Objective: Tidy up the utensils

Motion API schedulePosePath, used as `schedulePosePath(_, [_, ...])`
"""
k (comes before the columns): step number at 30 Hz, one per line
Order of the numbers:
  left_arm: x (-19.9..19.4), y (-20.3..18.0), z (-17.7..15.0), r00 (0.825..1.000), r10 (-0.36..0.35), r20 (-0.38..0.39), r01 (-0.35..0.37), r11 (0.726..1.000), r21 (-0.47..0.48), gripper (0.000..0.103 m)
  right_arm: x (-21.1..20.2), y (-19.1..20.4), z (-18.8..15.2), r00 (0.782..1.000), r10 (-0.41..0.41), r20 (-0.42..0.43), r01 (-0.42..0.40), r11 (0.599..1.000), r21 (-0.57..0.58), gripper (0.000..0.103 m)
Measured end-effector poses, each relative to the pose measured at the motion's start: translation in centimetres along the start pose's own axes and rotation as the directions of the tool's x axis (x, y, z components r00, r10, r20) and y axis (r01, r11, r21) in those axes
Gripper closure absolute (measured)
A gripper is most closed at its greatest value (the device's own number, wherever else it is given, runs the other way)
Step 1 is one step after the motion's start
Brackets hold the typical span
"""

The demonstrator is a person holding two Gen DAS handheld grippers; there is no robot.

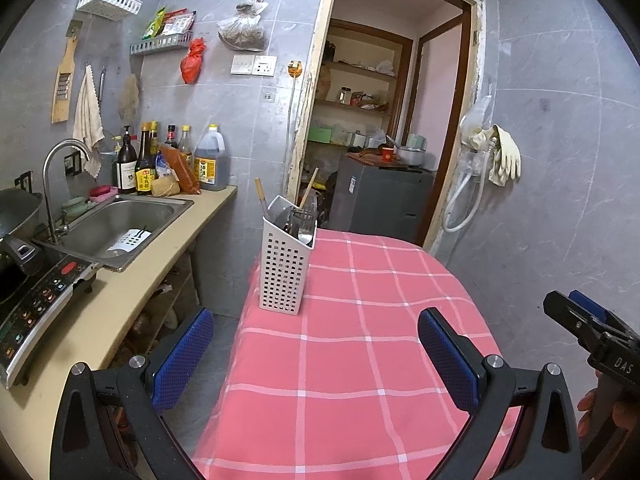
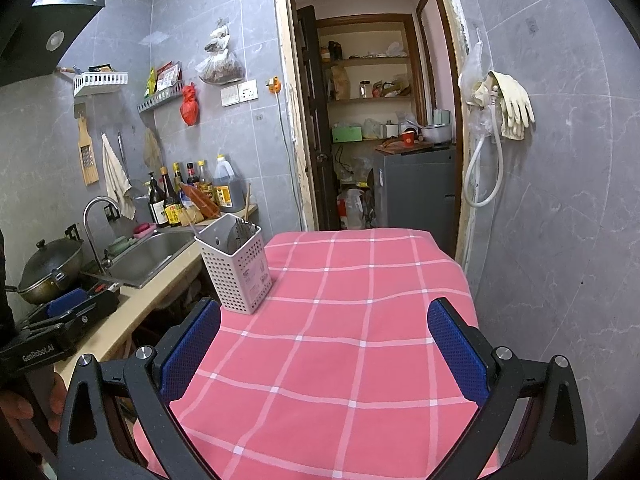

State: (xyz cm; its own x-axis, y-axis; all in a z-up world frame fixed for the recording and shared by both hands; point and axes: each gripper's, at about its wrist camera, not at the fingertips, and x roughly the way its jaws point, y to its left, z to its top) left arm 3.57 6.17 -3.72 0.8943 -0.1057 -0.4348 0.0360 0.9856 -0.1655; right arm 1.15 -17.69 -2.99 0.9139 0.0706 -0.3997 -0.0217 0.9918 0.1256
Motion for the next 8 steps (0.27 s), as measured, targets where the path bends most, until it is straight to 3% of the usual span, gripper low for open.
schedulePosePath(8, [1.4, 0.1, 0.7, 1.000, 0.006, -0.022, -0.006, 1.000, 0.002, 0.000, 2.0, -0.7, 0.1, 0.999, -0.003, -0.040, 0.003, 1.000, 0.012, 0.001])
